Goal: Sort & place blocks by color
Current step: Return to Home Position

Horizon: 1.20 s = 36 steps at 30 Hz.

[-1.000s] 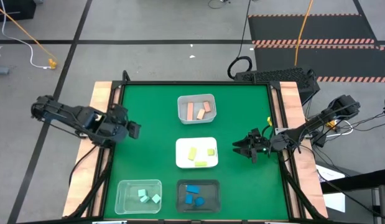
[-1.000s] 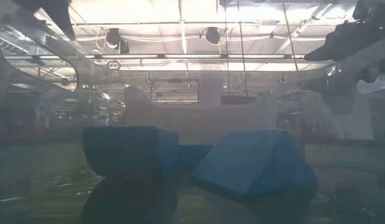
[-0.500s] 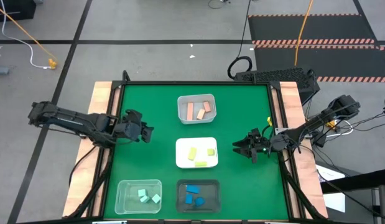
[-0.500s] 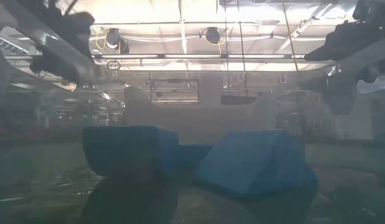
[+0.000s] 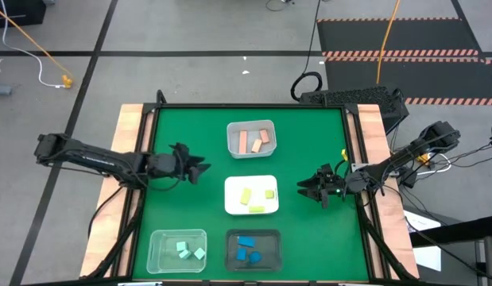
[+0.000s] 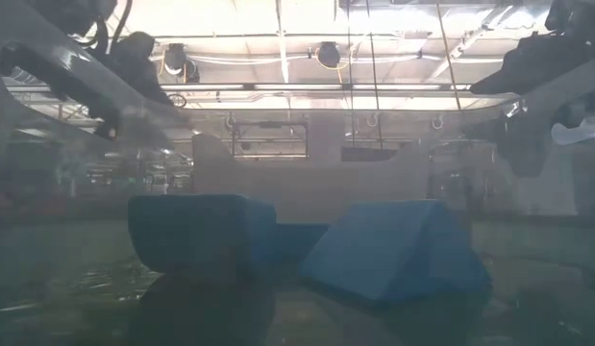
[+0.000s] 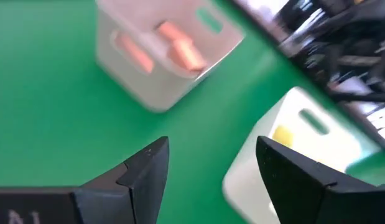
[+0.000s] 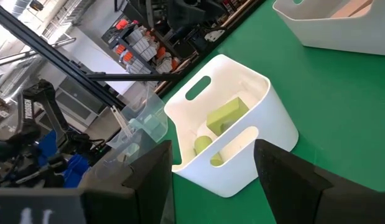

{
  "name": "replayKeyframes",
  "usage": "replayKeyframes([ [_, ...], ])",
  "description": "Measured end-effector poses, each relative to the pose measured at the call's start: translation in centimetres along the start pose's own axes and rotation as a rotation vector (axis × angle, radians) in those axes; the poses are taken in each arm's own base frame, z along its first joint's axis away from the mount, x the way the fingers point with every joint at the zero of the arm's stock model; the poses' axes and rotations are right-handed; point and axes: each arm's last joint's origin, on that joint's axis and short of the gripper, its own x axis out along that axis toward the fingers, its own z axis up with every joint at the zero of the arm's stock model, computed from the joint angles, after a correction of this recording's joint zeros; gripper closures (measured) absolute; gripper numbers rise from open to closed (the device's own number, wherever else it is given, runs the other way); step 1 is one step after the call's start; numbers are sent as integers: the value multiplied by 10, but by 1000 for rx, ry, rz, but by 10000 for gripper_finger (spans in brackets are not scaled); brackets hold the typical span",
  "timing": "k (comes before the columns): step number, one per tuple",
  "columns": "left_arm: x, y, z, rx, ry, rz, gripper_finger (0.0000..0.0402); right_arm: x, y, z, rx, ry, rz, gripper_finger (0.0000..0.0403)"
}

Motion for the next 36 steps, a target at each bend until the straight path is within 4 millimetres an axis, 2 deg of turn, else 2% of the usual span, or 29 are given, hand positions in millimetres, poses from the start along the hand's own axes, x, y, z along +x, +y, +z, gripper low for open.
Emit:
replayKeyframes([
  [5, 2, 3, -1, 56, -126, -100, 163, 0, 0, 0, 0, 0, 0, 184],
  [14, 1, 17, -14, 43, -182, -211, 163, 0, 1, 1, 3, -4, 5, 184],
  [23, -2, 35, -32, 2, -191, -225, 163, -4, 5, 7, 29, -41, 47, 184],
  [36, -1, 37, -34, 39, -174, -199, 163, -18, 16, 26, 113, -157, 179, 184],
])
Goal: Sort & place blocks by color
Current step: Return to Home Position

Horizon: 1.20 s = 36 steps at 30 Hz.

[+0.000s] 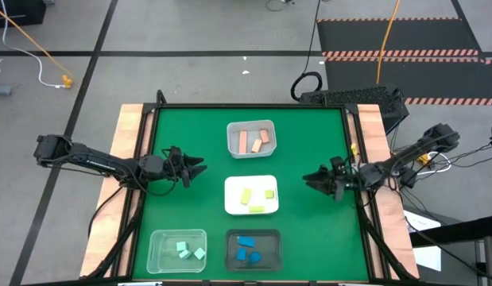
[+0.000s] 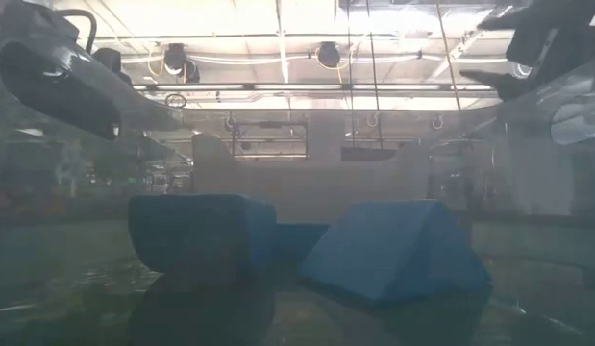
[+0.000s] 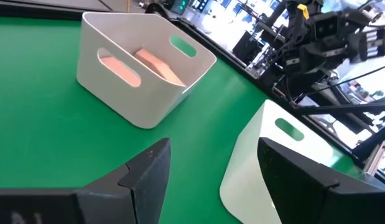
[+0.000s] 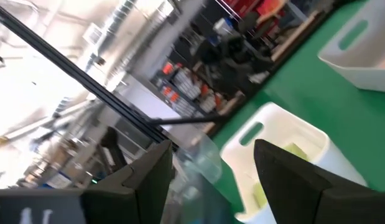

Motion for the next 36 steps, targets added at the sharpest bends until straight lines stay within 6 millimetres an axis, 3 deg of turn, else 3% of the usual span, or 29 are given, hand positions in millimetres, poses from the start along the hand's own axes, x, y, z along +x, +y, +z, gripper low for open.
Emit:
replayKeyframes([
  [22, 0, -1, 0, -1, -1, -4, 163, -27, 21, 35, 155, -216, 246, 184],
  [36, -1, -2, 2, -4, -11, -17, 163, -38, 19, 55, 178, -398, 281, 184],
])
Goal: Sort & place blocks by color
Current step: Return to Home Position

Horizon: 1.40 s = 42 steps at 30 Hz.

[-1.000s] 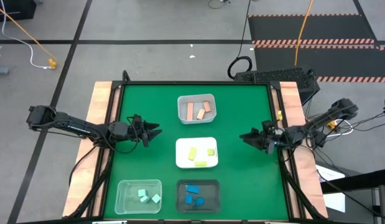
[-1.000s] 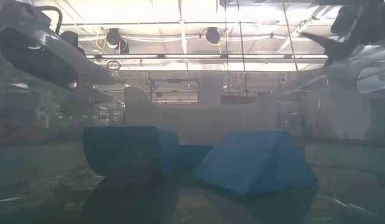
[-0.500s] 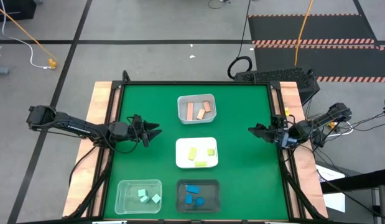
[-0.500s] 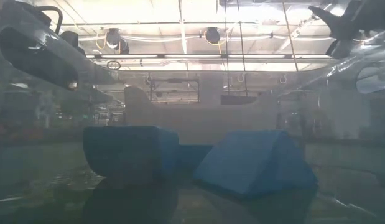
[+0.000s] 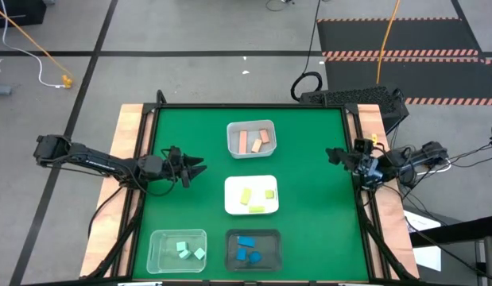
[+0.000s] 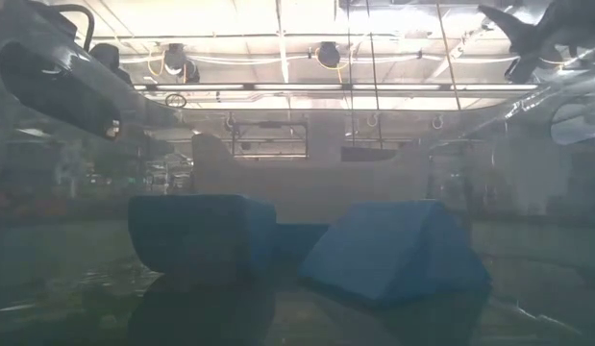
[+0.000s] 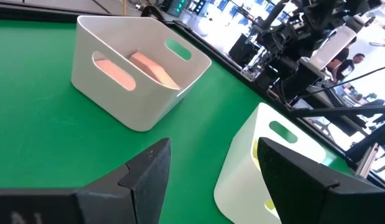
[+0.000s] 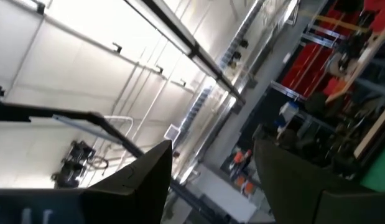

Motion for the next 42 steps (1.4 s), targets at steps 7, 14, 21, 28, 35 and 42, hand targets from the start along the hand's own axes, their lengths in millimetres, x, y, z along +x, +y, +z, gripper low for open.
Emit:
replayKeyframes([
  [7, 0, 0, 1, -2, -5, -3, 163, 2, -5, 10, -62, -109, -36, 184],
  [14, -1, 0, 3, -7, -19, -2, 163, 4, -12, 22, -151, -241, -96, 184],
  [21, -1, 6, 12, -28, -83, 32, 163, 3, -19, 38, -263, -409, -172, 184],
  [28, -3, 14, 24, -54, -172, 76, 163, -1, -24, 56, -382, -586, -253, 184],
  [35, -4, 20, 33, -69, -235, 111, 163, -6, -27, 70, -477, -726, -316, 184],
  [42, -4, 23, 35, -71, -249, 137, 163, -14, -27, 82, -567, -860, -377, 184],
])
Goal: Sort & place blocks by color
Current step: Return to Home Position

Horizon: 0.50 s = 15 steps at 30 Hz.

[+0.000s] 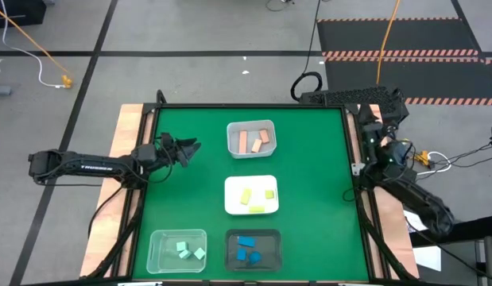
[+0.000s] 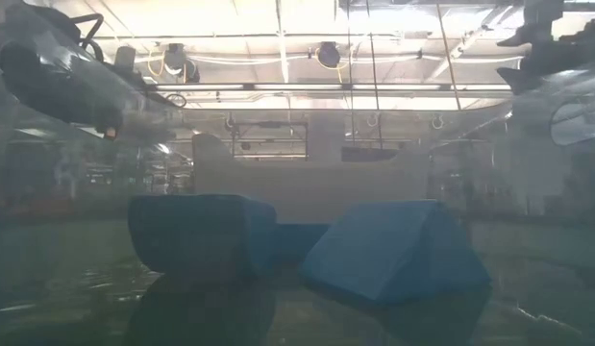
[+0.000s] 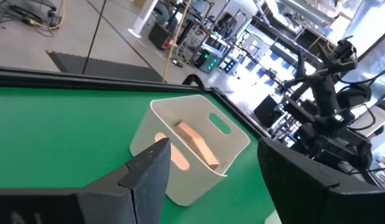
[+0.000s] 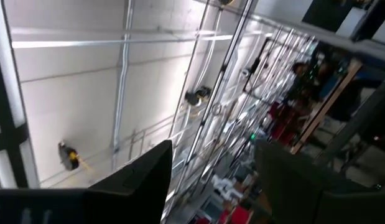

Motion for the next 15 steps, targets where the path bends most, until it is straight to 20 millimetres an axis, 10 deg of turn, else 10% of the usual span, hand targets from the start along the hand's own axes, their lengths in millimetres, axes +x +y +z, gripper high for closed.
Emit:
replayKeyframes([
  [15, -6, 9, 27, -42, -201, 41, 163, 4, -10, 16, -122, -179, -80, 184],
])
